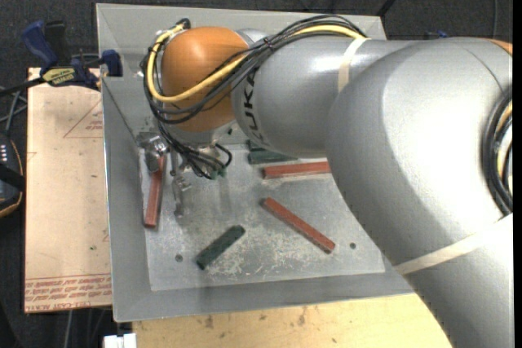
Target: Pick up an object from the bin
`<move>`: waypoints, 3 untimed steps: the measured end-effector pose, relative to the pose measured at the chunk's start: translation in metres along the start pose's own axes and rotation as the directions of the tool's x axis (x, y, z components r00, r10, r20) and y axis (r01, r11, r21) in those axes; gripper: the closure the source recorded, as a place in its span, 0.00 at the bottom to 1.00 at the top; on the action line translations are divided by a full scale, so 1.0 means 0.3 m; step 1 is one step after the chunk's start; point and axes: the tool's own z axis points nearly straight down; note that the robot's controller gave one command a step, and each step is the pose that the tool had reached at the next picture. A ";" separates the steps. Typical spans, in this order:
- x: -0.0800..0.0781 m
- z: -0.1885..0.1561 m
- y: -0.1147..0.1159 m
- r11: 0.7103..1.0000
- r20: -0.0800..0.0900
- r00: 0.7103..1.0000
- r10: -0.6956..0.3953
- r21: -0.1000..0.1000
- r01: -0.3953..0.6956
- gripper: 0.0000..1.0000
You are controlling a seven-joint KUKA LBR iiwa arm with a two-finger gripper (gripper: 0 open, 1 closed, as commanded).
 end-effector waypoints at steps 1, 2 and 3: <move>-0.026 0.022 -0.006 0.999 0.005 0.999 -0.046 -0.001 0.046 0.00; 0.024 0.033 0.056 0.938 0.004 0.938 -0.346 0.001 0.346 1.00; 0.024 0.033 0.056 0.938 0.004 0.938 -0.346 0.001 0.346 1.00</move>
Offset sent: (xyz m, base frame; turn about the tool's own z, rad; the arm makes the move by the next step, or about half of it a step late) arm -0.0148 0.0118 -0.0119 -0.3562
